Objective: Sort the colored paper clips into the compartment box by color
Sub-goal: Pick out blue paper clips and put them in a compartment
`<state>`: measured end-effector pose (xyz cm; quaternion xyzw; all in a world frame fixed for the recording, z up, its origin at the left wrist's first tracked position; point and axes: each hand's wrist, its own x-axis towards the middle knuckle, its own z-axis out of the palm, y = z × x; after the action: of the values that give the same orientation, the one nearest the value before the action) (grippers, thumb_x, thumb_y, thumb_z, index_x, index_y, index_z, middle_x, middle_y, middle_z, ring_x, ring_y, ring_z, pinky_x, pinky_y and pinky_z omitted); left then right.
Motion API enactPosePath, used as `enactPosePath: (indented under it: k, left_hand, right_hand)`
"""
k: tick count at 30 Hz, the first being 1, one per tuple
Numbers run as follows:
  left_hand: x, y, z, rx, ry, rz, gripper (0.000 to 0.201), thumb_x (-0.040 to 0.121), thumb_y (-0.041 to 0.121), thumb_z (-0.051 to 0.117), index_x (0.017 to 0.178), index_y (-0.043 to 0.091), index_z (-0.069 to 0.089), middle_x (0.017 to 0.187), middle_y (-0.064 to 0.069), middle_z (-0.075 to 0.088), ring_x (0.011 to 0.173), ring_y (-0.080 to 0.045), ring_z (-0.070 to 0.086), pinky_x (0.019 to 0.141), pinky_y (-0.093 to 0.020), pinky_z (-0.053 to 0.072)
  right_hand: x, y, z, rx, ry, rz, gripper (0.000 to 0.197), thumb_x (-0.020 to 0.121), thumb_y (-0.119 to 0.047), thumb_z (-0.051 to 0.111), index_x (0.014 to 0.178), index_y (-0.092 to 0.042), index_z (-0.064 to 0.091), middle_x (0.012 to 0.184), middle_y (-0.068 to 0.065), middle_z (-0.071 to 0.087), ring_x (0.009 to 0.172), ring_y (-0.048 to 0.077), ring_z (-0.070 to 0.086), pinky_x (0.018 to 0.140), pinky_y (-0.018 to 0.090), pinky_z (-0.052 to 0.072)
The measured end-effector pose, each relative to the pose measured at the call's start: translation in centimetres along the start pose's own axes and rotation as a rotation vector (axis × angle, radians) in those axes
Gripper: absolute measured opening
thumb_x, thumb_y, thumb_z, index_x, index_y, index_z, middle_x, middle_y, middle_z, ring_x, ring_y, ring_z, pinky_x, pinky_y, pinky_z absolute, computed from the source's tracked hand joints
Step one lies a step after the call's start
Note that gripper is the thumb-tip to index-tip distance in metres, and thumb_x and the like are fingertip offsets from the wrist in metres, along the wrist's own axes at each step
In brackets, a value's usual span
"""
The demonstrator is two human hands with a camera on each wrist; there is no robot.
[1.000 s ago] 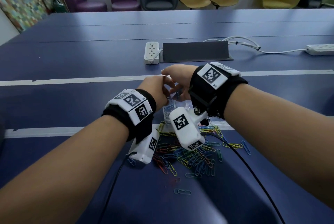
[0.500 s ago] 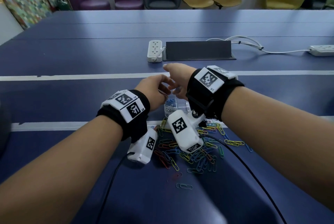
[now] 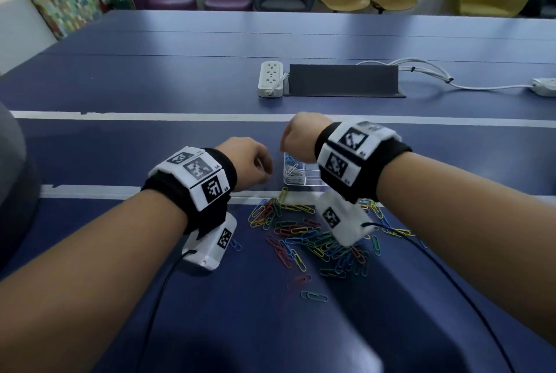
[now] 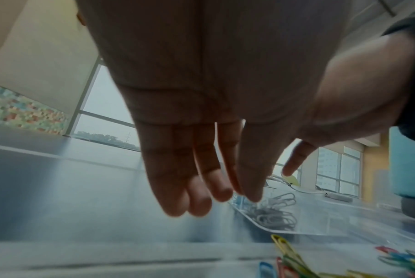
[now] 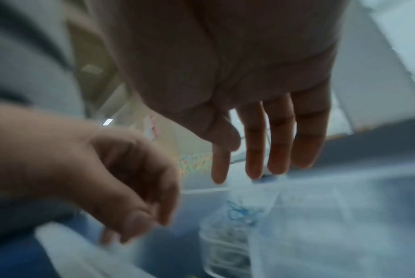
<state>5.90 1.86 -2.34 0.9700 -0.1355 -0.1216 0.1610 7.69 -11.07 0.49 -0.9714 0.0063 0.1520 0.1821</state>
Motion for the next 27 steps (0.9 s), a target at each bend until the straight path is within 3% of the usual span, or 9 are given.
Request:
enactPosePath:
  k: [4,9,14,16,19,24,27]
  left_hand:
    - [-1.2,-0.7,-0.2,0.092,-0.099,0.001,0.01,0.08,0.02,0.067,0.089,0.022,0.071,0.083,0.007,0.062,0.081,-0.013,0.056,0.077,-0.022,0.044]
    - [-2.8,-1.1,-0.2,0.118,-0.194,-0.009,0.01,0.074,0.02,0.072,0.081,0.026,0.069,0.07,0.013,0.06,0.074,-0.01,0.057,0.073,-0.022,0.047]
    - [-4.4,-1.2,-0.4,0.167,-0.252,0.007,0.014,0.067,0.025,0.08,0.076,0.026,0.069,0.066,0.011,0.06,0.059,0.001,0.051,0.055,-0.016,0.041]
    - [-4.7,-1.2,-0.2,0.202,-0.294,0.022,0.019,0.065,0.024,0.082,0.08,0.025,0.07,0.068,0.011,0.06,0.058,0.0,0.051,0.055,-0.014,0.04]
    - [-4.8,-1.3,0.3,0.236,-0.341,0.049,0.021,0.066,0.022,0.082,0.085,0.021,0.073,0.069,0.011,0.06,0.061,-0.003,0.051,0.057,-0.013,0.04]
    - [-5.3,-1.3,0.6,0.244,-0.308,0.097,0.006,0.074,0.022,0.074,0.079,0.02,0.075,0.055,0.016,0.055,0.053,0.003,0.049,0.053,-0.009,0.039]
    - [-5.7,-1.3,0.7,0.256,-0.287,0.102,0.007,0.074,0.017,0.067,0.076,0.019,0.074,0.055,0.013,0.056,0.052,0.0,0.05,0.059,-0.017,0.048]
  right_hand:
    - [0.4,0.6,1.6,-0.25,-0.018,-0.084,0.031,0.088,-0.016,0.048,0.112,-0.013,0.068,0.117,0.005,0.068,0.107,0.029,0.062,0.094,0.035,0.052]
    - [0.2,1.2,1.7,-0.295,-0.022,-0.09,0.029,0.09,-0.015,0.048,0.11,-0.006,0.067,0.116,0.011,0.066,0.101,0.03,0.061,0.087,0.032,0.05]
    - [-1.1,1.0,1.8,-0.237,0.058,-0.262,0.029,0.086,-0.01,0.051,0.107,-0.012,0.071,0.117,0.013,0.065,0.107,0.032,0.061,0.094,0.036,0.051]
    - [-1.9,0.3,2.6,-0.24,0.01,-0.373,0.028,0.085,-0.01,0.052,0.102,-0.019,0.073,0.113,0.011,0.068,0.102,0.031,0.063,0.092,0.035,0.052]
    - [-2.8,-0.7,4.3,-0.327,-0.088,-0.483,0.024,0.086,-0.013,0.056,0.101,-0.02,0.073,0.107,0.01,0.07,0.1,0.03,0.065,0.088,0.034,0.053]
    - [-2.8,-1.2,5.6,-0.403,-0.06,-0.522,0.022,0.085,-0.013,0.056,0.1,-0.014,0.073,0.103,0.012,0.068,0.097,0.032,0.065,0.071,0.03,0.048]
    - [-3.0,-1.2,5.7,-0.449,-0.058,-0.524,0.021,0.084,-0.017,0.055,0.097,-0.013,0.072,0.098,0.012,0.068,0.094,0.031,0.065,0.069,0.03,0.048]
